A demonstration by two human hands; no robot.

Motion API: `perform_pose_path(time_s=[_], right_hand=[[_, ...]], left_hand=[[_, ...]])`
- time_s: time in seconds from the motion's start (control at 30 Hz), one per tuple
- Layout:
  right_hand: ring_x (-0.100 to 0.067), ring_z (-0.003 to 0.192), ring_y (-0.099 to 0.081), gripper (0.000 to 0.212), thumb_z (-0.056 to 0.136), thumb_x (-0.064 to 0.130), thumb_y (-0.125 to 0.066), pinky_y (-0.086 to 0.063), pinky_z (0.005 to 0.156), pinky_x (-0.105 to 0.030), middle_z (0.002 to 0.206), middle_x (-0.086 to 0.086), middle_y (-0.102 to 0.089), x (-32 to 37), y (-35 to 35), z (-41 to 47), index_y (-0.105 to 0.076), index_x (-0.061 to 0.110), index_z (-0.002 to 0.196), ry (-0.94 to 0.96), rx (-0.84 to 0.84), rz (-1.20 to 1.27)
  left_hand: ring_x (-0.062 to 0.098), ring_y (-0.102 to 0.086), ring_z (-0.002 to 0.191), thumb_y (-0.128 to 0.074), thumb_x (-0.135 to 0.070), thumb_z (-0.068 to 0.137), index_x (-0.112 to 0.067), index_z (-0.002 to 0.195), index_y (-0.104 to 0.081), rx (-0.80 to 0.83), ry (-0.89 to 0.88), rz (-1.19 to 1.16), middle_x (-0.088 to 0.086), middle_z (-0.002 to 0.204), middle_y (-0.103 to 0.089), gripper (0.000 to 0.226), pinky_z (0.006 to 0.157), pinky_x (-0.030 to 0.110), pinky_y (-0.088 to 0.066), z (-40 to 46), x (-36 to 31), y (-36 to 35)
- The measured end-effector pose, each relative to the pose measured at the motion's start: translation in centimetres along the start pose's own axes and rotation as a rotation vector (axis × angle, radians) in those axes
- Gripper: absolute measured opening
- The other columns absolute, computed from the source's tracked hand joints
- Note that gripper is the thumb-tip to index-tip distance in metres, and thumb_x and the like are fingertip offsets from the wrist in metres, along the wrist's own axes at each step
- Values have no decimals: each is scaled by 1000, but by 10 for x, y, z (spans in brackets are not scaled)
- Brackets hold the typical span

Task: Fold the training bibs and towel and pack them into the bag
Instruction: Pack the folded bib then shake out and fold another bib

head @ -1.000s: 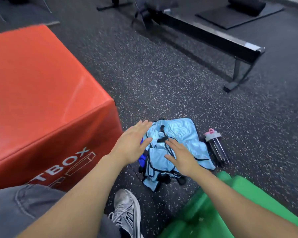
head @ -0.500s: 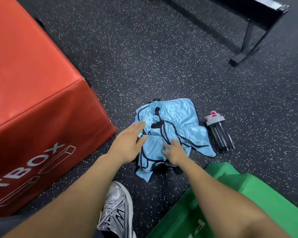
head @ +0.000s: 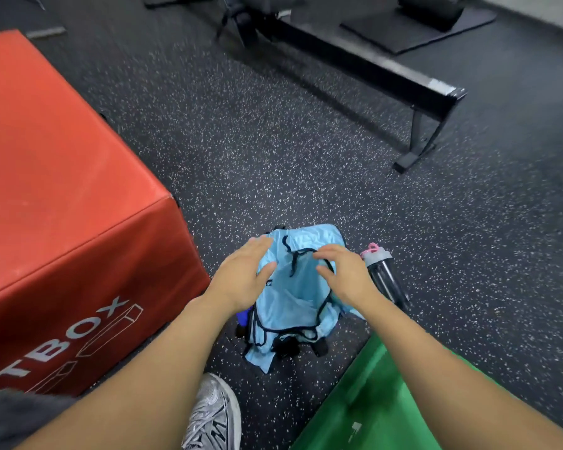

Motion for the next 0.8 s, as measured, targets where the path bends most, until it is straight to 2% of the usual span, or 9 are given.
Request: perform_pose_path(time_s=[0.13, 0.3, 0.4, 0.43, 0.5, 0.57, 0.6, 0.7, 0.8], right_hand=[[-8, 101, -62, 20, 83, 12, -78, -43, 97, -22, 109, 9, -70, 54, 72, -11, -78, 20, 102, 108, -141, 48], [-8, 79, -67, 23, 80, 4, -75, -55, 82, -33, 85, 13, -73, 134, 147, -28, -76, 27, 82, 254, -261, 166], [-5, 82, -69, 29, 81, -3, -70, -56, 87, -32, 83, 12, -74, 183, 185, -39, -72, 26, 80, 356, -270, 225], [-4, 82, -69, 27, 82, -4, -69, -56, 86, -30, 83, 11, -73, 199, 198, -43, -71, 23, 80, 395, -265, 233], [-1, 82, -69, 22, 83, -6, -68, -54, 81, -22, 85, 8, -72, 232, 223, -51, -65, 16, 86, 461, -239, 252], [-1, 81, -68, 23, 85, -8, -67, -51, 74, -16, 88, 3, -70, 266, 248, -59, -59, 13, 91, 527, -208, 257], [-2, 81, -68, 23, 85, -7, -68, -52, 73, -17, 88, 2, -70, 282, 260, -63, -58, 13, 92, 560, -201, 238], [-4, 82, -67, 25, 84, 5, -74, -53, 78, -22, 87, 8, -70, 329, 289, -73, -57, 21, 93, 635, -229, 112], [0, 80, -62, 26, 84, 10, -75, -47, 76, -20, 86, 13, -68, 369, 313, -82, -58, 28, 92, 696, -273, 18]], left_hand=[[11, -12, 153, -48, -36, 104, -23, 159, -23, -103, -90, -46, -6, 165, -21, 62, 124, 32, -14, -4, -50, 40], [7, -12, 152, -61, -21, 98, -30, 158, -23, -247, -172, -102, -6, 164, -24, 71, 123, 29, -17, -25, -106, 107], [9, -33, 145, -63, -15, 96, -35, 158, -22, -318, -199, -157, -5, 161, -33, 77, 118, 27, -27, -40, -133, 155], [10, -46, 133, -62, -12, 95, -36, 158, -21, -325, -208, -192, -8, 157, -39, 78, 111, 21, -33, -45, -141, 170], [13, -57, 113, -61, -7, 94, -35, 158, -20, -336, -226, -290, -11, 147, -52, 82, 92, 13, -39, -57, -155, 202], [14, -63, 110, -61, 0, 91, -31, 158, -22, -341, -247, -403, -6, 133, -63, 83, 80, 16, -45, -69, -166, 234], [10, -65, 100, -60, 4, 90, -28, 157, -25, -338, -256, -452, -4, 123, -68, 82, 75, 17, -46, -76, -170, 250], [2, -60, 77, -60, 8, 88, -18, 150, -39, -369, -274, -470, -2, 94, -71, 71, 71, 15, -45, -106, -183, 295], [1, -63, 77, -66, 1, 88, -19, 141, -52, -405, -271, -424, -8, 85, -72, 59, 72, 12, -45, -140, -191, 334]])
Point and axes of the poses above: each hand's wrist, its own z-axis towards the middle knuckle, its own y-axis out of the back of the hand, x = y × z, the point moved 4 cm from there along z, towards the middle knuckle
